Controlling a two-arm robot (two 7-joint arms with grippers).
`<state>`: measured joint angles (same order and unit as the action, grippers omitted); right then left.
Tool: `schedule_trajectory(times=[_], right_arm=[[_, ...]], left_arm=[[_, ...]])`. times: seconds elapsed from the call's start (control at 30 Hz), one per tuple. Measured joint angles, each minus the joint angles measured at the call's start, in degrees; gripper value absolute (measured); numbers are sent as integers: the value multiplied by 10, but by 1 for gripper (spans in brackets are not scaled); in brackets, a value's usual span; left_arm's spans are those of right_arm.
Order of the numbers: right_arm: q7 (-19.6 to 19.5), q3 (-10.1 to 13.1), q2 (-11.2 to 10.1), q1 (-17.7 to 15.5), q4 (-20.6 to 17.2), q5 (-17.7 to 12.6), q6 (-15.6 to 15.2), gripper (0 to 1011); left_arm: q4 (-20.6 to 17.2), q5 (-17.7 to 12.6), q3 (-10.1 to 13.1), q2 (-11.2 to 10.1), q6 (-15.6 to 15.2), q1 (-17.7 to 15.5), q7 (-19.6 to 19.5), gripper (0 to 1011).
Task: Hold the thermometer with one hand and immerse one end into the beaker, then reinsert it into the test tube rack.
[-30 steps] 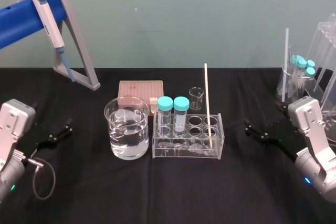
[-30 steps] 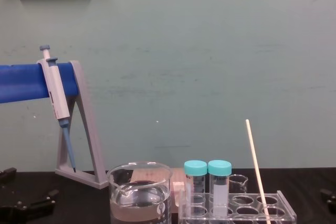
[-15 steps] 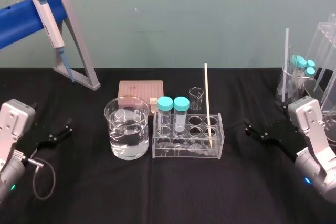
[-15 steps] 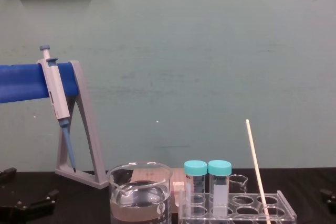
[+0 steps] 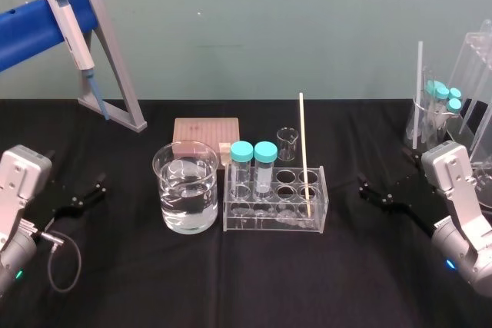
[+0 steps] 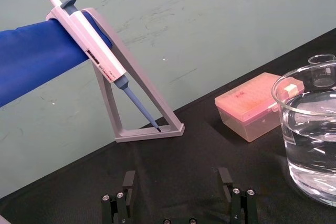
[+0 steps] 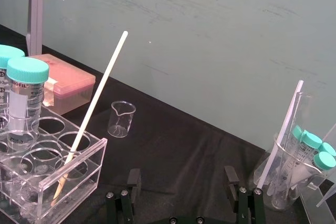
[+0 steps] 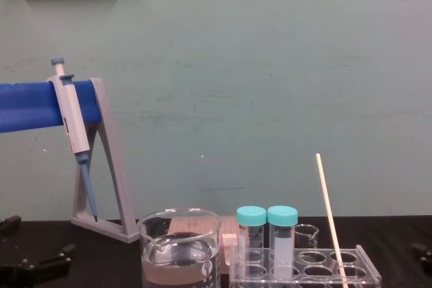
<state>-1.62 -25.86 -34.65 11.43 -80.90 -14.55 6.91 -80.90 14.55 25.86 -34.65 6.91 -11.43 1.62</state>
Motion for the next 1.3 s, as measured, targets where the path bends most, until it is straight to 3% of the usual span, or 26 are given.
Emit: schedule_trajectory(times=[0.4,1.3], right_arm=[[44,32,10,14,-14,-41,-25,1003],[67,66,35,2,-15,-25,-57,1003]], left_arm=[[0,0,0,0,0,0,0,1004],[0,0,0,0,0,0,0,1004]])
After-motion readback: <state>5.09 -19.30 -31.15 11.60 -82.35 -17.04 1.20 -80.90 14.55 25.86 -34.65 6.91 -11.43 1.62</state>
